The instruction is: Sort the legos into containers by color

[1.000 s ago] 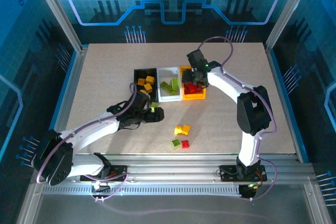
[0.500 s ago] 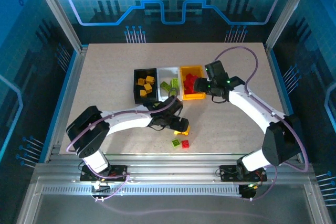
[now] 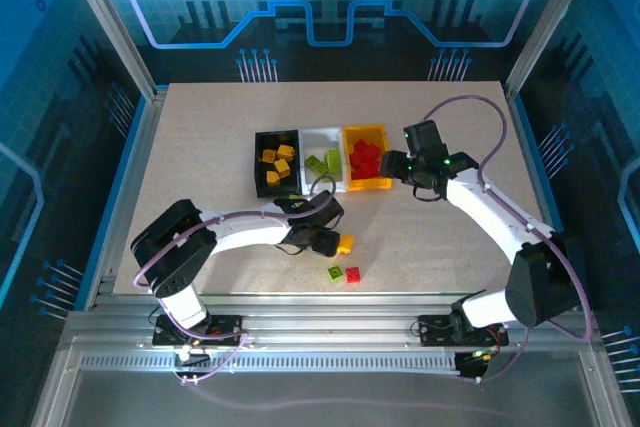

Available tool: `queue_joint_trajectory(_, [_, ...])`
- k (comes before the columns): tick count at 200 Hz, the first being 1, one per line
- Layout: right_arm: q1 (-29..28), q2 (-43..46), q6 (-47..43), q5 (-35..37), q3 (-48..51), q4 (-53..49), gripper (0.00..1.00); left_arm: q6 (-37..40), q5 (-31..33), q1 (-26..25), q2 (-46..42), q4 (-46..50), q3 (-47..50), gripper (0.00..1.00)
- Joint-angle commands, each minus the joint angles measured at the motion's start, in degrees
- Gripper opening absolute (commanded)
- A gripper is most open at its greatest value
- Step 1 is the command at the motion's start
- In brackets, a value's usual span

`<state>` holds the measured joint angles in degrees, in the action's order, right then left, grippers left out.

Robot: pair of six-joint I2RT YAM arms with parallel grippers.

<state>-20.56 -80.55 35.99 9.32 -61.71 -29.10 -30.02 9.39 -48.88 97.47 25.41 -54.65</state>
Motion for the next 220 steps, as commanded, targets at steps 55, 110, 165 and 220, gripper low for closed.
queue_joint_trajectory(55, [0.5,2.0,1.3,-1.3,1.2,1.0,0.72,1.8,-2.5,1.6,-2.7,1.2,-0.9,0.82])
queue_joint_trajectory(110, [0.7,3.7,1.1,-0.8,1.8,0.5,0.72,1.8,-1.0,1.9,3.3,-1.0,-2.4,0.59])
queue_joint_trajectory(165, [0.9,4.6,1.5,-1.1,2.0,0.2,0.72,0.3,-1.0,2.4,-3.4,-0.6,-2.7,0.34])
queue_joint_trajectory(220, [0.9,5.4,2.6,-1.6,4.3,0.8,0.72,-0.3,6.1,16.3,-16.3,3.7,-6.5,0.37])
